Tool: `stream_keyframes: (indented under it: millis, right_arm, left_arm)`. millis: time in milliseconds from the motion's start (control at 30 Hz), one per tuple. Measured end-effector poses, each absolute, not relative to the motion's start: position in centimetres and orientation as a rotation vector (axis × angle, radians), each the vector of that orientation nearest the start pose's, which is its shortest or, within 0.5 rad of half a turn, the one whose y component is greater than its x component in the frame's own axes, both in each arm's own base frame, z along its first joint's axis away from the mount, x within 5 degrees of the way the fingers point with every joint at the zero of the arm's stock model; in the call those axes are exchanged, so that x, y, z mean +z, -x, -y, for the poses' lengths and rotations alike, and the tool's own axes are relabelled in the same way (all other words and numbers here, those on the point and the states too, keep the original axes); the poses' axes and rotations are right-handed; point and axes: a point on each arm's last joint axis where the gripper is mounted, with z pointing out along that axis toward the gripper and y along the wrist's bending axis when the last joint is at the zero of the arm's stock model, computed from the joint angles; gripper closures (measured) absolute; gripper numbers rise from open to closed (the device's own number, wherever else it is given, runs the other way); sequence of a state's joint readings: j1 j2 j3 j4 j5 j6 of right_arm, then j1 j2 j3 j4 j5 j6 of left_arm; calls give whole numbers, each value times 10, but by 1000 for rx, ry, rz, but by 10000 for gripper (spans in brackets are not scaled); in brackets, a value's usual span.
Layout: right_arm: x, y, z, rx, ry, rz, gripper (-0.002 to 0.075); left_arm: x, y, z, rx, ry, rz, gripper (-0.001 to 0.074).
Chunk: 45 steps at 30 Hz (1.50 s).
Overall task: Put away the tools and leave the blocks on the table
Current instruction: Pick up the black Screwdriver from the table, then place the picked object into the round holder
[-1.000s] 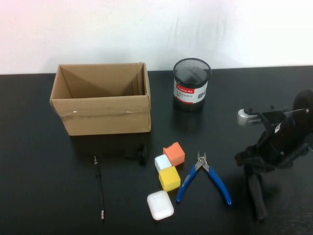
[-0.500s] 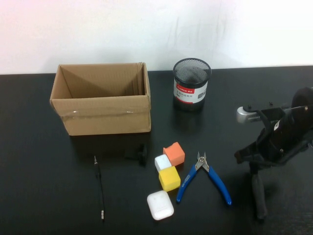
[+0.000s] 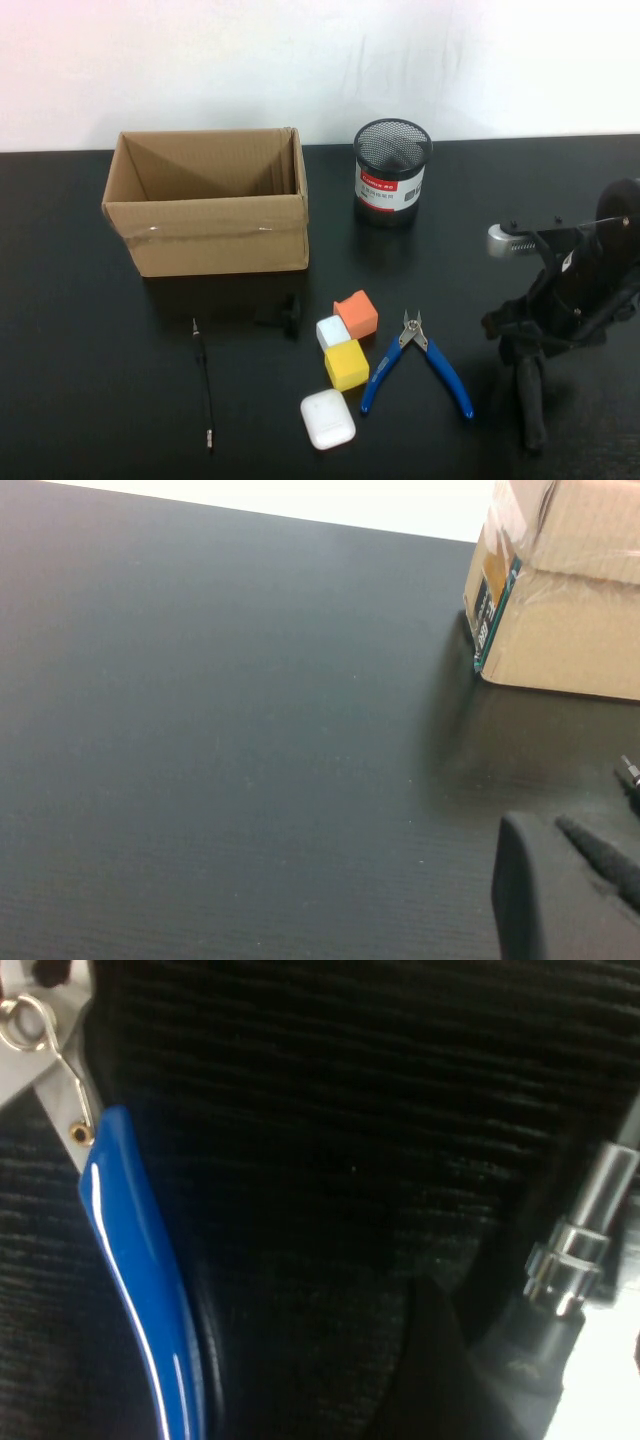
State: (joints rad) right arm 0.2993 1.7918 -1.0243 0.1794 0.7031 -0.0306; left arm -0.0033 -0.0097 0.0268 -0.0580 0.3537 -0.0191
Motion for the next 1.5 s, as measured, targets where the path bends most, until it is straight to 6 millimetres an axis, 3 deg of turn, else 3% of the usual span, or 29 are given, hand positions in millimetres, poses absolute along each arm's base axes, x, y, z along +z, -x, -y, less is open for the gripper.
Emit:
stream_keyframes:
  millis: [333, 800, 933, 1100, 1233, 1267, 1300, 1500]
  right_arm:
    - [161, -308, -105, 217, 286, -2957, 469]
    - [145, -309, -107, 213, 254, -3051, 486]
    - [146, -310, -108, 216, 251, -3057, 587]
    - [151, -317, -111, 206, 328, -3093, 589]
    - [174, -335, -118, 248, 436, -3009, 589]
    - [184, -342, -121, 257, 522, -2929, 732]
    - [194, -345, -123, 281, 462, -2922, 589]
    - [243, -371, -134, 341, 459, -2695, 590]
  left_arm:
    - [173, -53, 2, -72, 51, -1854, 739]
    - [173, -53, 2, -72, 51, -1854, 739]
    - [173, -53, 2, -72, 51, -1854, 739]
    - [173, -53, 2, -72, 51, -1854, 739]
    - [173, -53, 2, -72, 51, -1854, 739]
    - [173, -53, 2, -72, 51, -1854, 739]
    - [173, -53, 2, -72, 51, -1854, 739]
    - [173, -53, 2, -72, 51, -1854, 739]
